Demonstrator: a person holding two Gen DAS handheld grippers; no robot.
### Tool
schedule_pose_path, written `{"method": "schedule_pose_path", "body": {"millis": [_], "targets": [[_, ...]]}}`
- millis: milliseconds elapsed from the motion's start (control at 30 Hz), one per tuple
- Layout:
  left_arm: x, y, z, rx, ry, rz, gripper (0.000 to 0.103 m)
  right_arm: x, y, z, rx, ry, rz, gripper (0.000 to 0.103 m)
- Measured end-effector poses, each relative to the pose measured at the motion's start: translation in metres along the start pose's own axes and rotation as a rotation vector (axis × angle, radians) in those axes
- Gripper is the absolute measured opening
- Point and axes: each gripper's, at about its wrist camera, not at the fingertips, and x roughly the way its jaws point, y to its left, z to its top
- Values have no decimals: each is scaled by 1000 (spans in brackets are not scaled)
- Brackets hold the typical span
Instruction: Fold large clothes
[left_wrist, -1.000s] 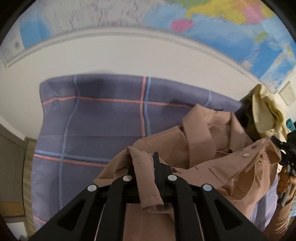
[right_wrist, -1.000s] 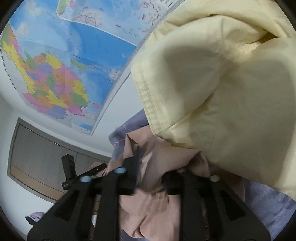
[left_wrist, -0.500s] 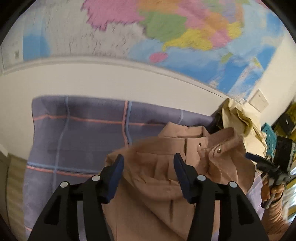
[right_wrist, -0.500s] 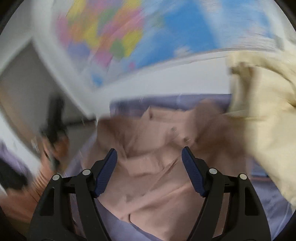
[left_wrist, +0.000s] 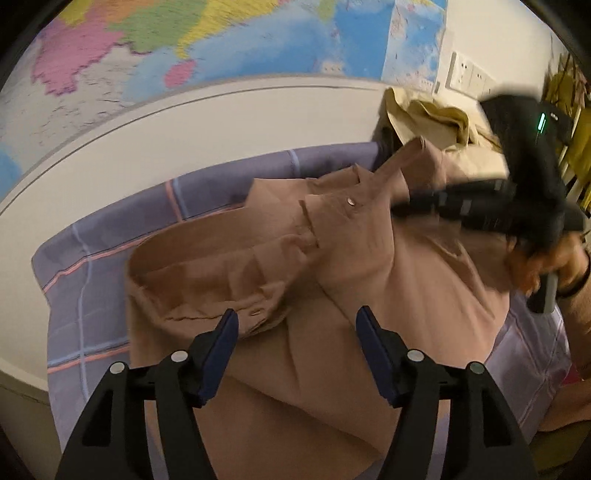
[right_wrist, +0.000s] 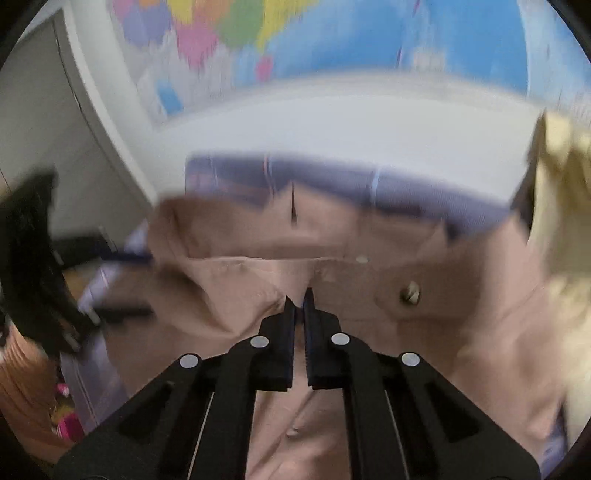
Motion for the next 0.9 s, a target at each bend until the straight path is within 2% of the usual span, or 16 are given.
{"method": "schedule_pose_path", "body": {"millis": [133, 200, 233, 267, 300, 367, 400, 467, 567, 600, 633, 667, 733, 833, 867, 900], "targets": [[19, -4, 22, -5, -17, 12, 65, 4, 2, 24, -24, -60, -84, 5], [31, -3, 32, 4, -15, 95, 37, 25, 0, 27, -5, -32, -88, 5], [42, 1, 39, -4, 11, 131, 31, 30, -4, 26, 0, -19, -93, 5], [51, 7, 44, -20, 38, 158, 17, 35, -10, 23, 15, -7, -101, 5], [59, 13, 48, -35, 60, 183, 11, 37, -16, 19, 36, 0, -96, 5], [67, 22, 56, -50, 62, 158, 6, 33, -22, 13, 63, 13, -71, 9], [68, 24, 59, -49, 61, 146, 5, 30, -25, 11, 82, 15, -69, 15], [65, 25, 61, -42, 52, 159, 5, 15, -31, 9, 111, -11, -40, 35], [47, 27, 59, -38, -1, 165, 13, -12, -36, 3, 83, -45, -70, 37], [42, 30, 57, -44, -10, 168, 40, -18, -37, 1, 66, -47, -101, 38], [36, 31, 53, -43, -17, 162, 54, -21, -39, -1, 53, -40, -128, 39], [31, 30, 49, -12, -26, 141, 60, -22, -41, -4, 38, -22, -156, 41], [29, 25, 42, 41, -21, 145, 60, -16, -47, -11, 21, 19, -195, 49], [43, 15, 31, 127, 37, 188, 58, 2, -51, -24, -32, 91, -271, 52], [50, 12, 29, 149, 56, 215, 44, 9, -51, -28, -51, 124, -296, 50], [58, 11, 27, 164, 80, 249, 22, 14, -53, -33, -69, 143, -323, 47]]}}
